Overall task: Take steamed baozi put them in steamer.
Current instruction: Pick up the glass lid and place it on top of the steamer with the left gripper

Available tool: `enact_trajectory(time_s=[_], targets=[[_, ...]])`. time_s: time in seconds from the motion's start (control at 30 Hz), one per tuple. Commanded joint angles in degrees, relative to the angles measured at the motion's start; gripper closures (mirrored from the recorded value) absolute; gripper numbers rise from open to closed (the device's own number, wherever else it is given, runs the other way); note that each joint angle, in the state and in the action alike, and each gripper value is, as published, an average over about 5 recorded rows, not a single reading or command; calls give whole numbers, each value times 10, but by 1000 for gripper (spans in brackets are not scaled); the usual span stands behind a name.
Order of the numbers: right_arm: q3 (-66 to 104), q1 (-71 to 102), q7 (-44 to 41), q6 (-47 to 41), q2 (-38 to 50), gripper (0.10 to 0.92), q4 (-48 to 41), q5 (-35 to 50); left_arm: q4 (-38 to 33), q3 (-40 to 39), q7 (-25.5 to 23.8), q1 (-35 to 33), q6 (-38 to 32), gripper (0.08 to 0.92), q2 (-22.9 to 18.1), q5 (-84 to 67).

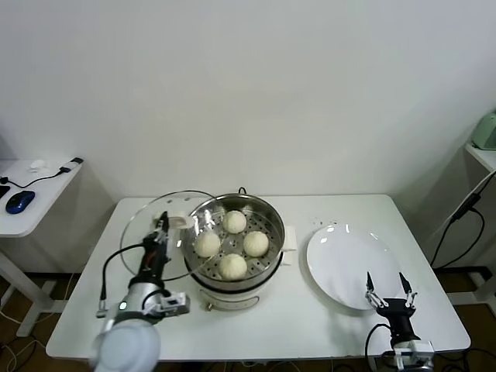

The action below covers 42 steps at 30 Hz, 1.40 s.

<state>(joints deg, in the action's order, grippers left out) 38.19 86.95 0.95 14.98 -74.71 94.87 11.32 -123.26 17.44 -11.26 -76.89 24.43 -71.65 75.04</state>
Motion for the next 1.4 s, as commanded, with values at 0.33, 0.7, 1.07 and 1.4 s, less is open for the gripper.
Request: enact_trajectory(time_s=[0.33,0.7,1.07,1.4], targets=[[-2,-6,4,16,-2,203,-13,-4,34,-198,-62,90,105,877,-140,170],[6,1,13,29,-1,203,-13,-3,94,-222,-51,109,104,877,-172,189],[10,-2,24,39,-4,203,-15,-4,121,-200,-38,104,99,877,-150,194],[13,0,28,45,-6,203,-16,-4,138,-184,-24,100,94,877,-135,192]])
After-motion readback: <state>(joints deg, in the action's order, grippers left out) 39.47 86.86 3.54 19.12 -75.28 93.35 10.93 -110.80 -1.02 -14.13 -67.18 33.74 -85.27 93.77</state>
